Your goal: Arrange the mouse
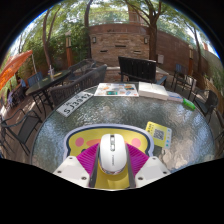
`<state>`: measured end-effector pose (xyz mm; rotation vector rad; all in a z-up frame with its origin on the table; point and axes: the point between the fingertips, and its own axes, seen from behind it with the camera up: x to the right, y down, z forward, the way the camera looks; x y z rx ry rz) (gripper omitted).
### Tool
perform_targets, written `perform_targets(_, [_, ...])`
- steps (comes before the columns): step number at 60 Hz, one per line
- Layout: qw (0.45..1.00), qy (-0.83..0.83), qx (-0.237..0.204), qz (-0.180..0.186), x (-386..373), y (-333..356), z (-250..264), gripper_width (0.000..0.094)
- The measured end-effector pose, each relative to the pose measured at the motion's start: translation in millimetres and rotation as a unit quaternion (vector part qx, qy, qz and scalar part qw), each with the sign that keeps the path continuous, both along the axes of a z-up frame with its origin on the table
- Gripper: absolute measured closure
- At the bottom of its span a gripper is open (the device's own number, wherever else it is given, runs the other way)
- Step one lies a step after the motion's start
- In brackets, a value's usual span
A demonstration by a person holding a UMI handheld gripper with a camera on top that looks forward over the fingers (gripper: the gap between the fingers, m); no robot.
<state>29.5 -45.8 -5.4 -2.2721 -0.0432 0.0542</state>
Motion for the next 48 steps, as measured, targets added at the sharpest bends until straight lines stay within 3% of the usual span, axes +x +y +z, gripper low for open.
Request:
perform_targets(5, [1.000, -0.005, -0.017, -0.003, -2.5, -12.2, 2.3, 0.0367])
perform_targets(9, [1.000, -0.010, 0.000, 0.001, -5.2, -17.5, 23.9, 0.0064])
perform_targets(12, [1.000, -0.016, 0.004, 0.001, -7.5, -28.4, 46.6, 0.0108])
perform_targets(18, [1.000, -0.021, 0.015, 0.003, -14.0, -55.9, 100.0, 0.0070])
perform_targets(30, [0.999, -0.044, 0.021, -0.005, -18.6, -122.0, 176.6, 0.0076])
perform_targets(48, [0.998, -0.054, 0.019, -0.029, -10.6, -182.6, 207.2, 0.0078])
